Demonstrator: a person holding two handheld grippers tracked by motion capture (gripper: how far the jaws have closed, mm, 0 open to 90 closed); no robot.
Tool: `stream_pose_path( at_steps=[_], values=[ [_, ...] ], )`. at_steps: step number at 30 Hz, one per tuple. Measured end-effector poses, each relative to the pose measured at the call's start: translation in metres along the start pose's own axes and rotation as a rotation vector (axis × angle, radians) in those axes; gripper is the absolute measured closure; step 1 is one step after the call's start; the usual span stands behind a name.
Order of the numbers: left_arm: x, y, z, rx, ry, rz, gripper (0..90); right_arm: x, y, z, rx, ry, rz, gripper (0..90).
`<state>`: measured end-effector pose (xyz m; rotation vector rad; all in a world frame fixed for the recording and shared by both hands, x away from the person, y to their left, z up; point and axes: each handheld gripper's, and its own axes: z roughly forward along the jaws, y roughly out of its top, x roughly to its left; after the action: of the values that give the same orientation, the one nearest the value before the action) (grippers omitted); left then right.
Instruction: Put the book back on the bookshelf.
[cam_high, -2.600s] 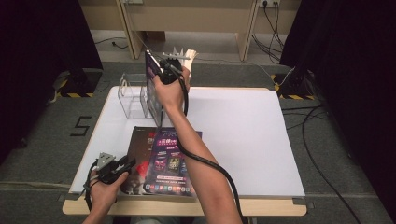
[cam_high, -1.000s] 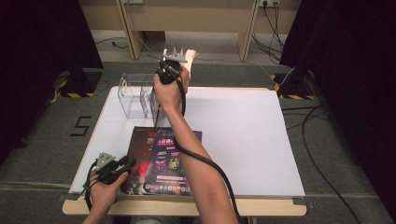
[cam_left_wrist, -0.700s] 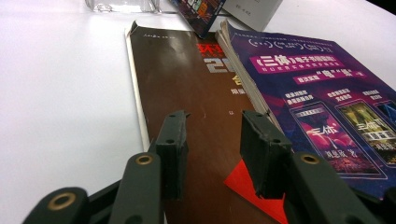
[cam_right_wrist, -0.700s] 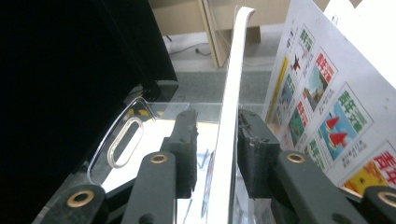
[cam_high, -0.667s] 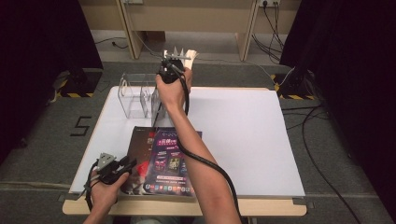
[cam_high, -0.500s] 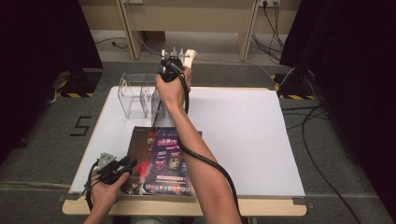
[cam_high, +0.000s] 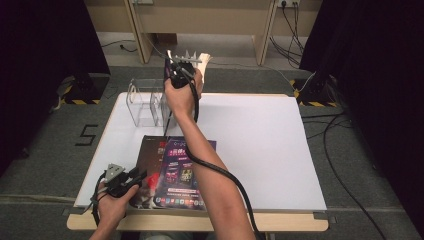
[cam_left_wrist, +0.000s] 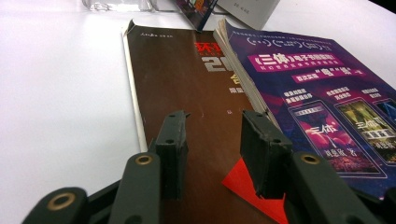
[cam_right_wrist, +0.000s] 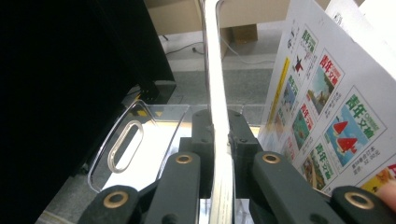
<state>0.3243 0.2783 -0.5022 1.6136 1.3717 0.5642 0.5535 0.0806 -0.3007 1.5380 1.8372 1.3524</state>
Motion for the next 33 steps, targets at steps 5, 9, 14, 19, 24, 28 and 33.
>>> stream_pose_path(
  at_steps=[5,9,14,19,24,28,33],
  values=[
    [0.001,0.001,0.0,-0.009,0.005,-0.003,60.6,0.0,-0.004,0.0,-0.053,-0.016,0.004,84.1],
    [0.001,0.001,-0.001,-0.01,0.006,-0.003,60.6,0.001,-0.011,0.003,-0.084,-0.031,0.0,84.1],
    [0.0,0.001,0.0,-0.007,0.001,0.002,60.6,-0.002,-0.014,0.008,-0.072,-0.064,0.003,82.2],
    [0.0,0.001,0.0,-0.005,0.003,0.001,60.6,0.002,-0.014,0.009,-0.061,-0.078,-0.06,77.1],
    [-0.001,0.001,0.0,-0.011,0.002,0.0,60.6,0.006,-0.014,0.009,-0.052,-0.075,-0.072,69.3],
    [0.0,0.001,0.0,-0.008,0.004,0.002,60.6,0.004,-0.019,0.008,-0.035,-0.069,-0.083,65.1],
    [-0.002,0.001,0.0,-0.01,0.003,0.001,60.6,0.002,-0.022,0.005,-0.024,-0.07,-0.095,64.5]
  ],
)
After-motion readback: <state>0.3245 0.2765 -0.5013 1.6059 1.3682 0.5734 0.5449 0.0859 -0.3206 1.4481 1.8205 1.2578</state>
